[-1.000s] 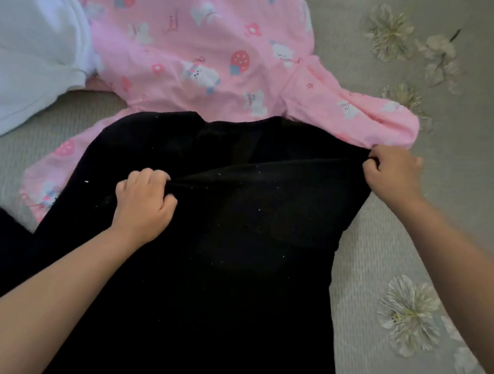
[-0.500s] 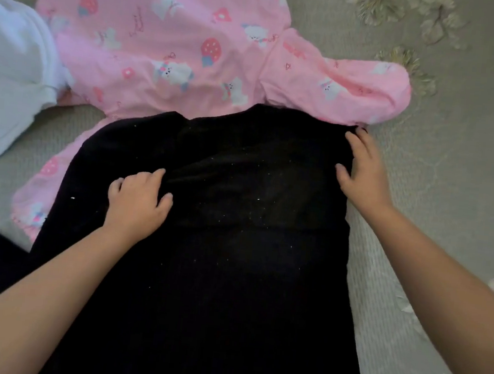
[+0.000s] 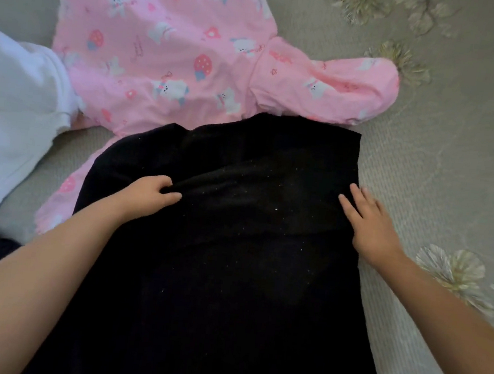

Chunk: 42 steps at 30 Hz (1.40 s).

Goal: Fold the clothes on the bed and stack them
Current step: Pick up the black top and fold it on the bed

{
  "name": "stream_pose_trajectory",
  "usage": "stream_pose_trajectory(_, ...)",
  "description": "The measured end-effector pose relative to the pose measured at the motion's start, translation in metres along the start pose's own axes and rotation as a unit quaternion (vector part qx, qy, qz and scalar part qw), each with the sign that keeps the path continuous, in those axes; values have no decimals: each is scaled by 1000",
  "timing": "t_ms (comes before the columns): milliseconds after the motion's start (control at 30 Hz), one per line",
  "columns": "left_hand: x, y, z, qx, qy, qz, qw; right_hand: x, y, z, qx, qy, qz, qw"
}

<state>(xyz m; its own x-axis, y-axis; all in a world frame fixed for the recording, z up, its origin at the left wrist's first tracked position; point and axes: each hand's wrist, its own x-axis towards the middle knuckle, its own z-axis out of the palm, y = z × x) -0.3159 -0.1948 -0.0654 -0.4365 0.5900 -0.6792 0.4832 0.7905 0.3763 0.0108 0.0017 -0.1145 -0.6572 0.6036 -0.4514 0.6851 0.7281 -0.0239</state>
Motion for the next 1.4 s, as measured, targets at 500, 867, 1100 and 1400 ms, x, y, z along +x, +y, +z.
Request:
stream_pose_trajectory(500,-8,-40,-27,192,18,14,981,-3,-5,-6,-76,-89,30,993)
stream_pose_trajectory(867,-59,-50,44,260,266,170,912,-13,-66,-18,-142,-55,1,988)
stream_pose_trajectory(1100,-66,-84,65,298,279,213,888,-5,-116,-8,-66,-85,-101,989)
stream_pose_trajectory(1400,-78,-117,66,348,49,87,932,-9,-132,-12,-150,-177,-49,971)
